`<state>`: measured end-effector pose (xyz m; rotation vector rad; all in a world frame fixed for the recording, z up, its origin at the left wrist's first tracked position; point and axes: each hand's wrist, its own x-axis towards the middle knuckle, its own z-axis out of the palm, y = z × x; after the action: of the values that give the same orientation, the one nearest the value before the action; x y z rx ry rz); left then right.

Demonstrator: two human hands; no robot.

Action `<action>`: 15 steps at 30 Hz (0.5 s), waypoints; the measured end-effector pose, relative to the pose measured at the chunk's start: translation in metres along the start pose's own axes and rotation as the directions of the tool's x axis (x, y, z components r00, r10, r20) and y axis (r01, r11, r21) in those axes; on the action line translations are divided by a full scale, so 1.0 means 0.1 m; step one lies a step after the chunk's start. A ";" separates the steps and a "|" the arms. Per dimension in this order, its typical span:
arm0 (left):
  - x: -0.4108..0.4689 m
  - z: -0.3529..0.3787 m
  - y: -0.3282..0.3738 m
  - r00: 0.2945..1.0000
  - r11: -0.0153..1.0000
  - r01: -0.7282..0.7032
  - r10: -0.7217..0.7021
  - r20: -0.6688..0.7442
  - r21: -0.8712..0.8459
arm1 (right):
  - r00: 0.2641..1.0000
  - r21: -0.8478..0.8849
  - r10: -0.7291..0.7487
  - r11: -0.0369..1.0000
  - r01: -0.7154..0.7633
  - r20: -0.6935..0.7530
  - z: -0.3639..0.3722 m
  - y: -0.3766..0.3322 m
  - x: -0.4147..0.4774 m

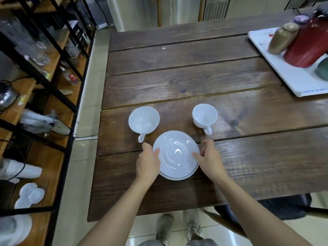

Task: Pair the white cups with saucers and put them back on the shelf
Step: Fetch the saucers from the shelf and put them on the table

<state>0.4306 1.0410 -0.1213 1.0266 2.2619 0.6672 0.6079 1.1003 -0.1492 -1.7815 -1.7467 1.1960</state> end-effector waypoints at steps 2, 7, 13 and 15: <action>0.00 -0.01 -0.05 1.000 0.998 -0.008 0.008 -0.004 -0.060 | 1.000 0.015 -0.014 1.000 0.014 0.018 -0.03 0.02 -0.03; -0.10 -0.01 -0.08 0.999 0.970 -0.047 0.044 -0.020 -0.238 | 0.994 0.206 -0.113 0.972 0.109 0.009 -0.03 0.06 -0.17; -0.31 0.14 0.19 0.979 0.933 -0.204 0.200 -0.046 -0.297 | 0.969 0.297 -0.099 0.940 0.166 -0.228 -0.20 0.20 -0.26; -0.38 0.25 0.33 0.970 0.927 -0.229 0.244 0.015 -0.297 | 0.954 0.285 -0.069 0.946 0.156 -0.292 -0.34 0.30 -0.29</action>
<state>0.4844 1.0351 -0.1074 1.1604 1.9355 1.0314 0.6571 1.0777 -0.1439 -1.5567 -1.3980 1.0427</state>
